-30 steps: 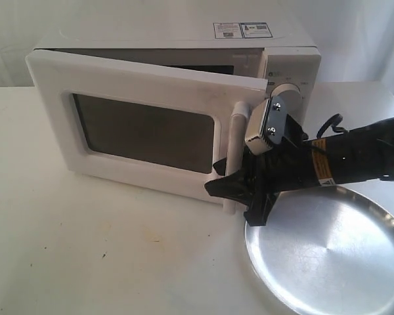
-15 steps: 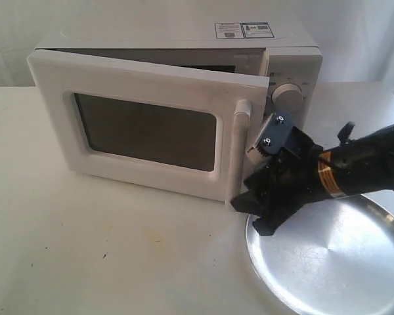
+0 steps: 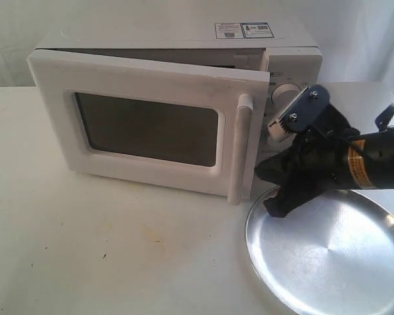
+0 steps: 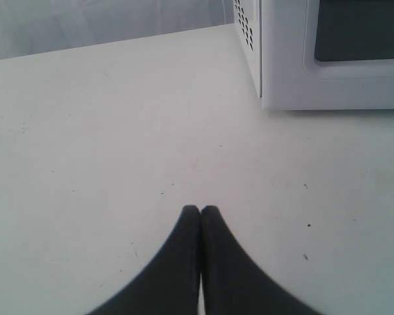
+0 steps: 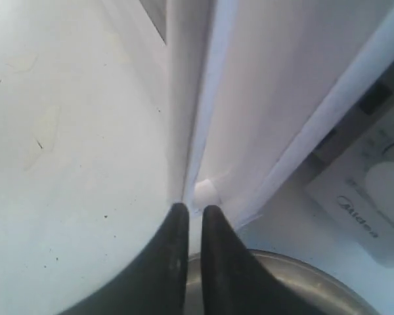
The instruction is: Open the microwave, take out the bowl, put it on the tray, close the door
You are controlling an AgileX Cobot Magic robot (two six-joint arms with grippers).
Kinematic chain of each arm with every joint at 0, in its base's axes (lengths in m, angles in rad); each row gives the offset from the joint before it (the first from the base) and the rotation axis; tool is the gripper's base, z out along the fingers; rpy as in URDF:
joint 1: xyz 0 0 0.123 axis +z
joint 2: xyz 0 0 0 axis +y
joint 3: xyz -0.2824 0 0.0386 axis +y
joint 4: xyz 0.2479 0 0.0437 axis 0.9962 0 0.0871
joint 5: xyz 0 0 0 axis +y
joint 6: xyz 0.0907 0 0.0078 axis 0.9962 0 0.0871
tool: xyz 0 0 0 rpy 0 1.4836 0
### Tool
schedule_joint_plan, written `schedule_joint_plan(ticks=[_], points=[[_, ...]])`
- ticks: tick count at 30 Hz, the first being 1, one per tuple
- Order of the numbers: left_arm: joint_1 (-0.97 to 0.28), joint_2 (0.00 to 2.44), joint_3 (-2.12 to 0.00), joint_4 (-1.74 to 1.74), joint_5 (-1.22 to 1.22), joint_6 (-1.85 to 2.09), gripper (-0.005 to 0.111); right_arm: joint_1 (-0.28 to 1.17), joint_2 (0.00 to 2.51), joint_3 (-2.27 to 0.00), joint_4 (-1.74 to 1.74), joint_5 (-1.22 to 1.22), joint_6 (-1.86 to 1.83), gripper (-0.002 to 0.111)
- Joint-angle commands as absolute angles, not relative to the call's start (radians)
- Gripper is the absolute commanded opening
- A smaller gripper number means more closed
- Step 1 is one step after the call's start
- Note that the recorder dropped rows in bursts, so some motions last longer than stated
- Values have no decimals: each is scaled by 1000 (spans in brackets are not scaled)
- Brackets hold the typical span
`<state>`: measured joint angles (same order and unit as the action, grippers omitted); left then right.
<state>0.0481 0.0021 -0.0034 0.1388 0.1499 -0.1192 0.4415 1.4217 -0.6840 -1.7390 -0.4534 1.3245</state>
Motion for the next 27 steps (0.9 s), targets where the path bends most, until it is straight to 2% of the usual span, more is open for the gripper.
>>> schedule_joint_plan(ticks=[1, 6, 10, 16, 23, 27], points=[[47, 0, 0, 135, 149, -125, 0, 436, 1319, -651, -1744, -301, 1429, 0], [47, 0, 0, 135, 149, -125, 0, 436, 1303, -653, -1744, -53, 1495, 0], [47, 0, 0, 135, 149, -125, 0, 438, 1341, -683, -1744, -16, 1489, 0], [47, 0, 0, 135, 149, -125, 0, 438, 1434, -797, -1736, -157, 1368, 0], [47, 0, 0, 135, 149, -125, 0, 438, 1481, -894, -1488, -287, 1118, 0], [47, 0, 0, 135, 149, -125, 0, 438, 1481, -891, -1436, -468, 1077, 0]])
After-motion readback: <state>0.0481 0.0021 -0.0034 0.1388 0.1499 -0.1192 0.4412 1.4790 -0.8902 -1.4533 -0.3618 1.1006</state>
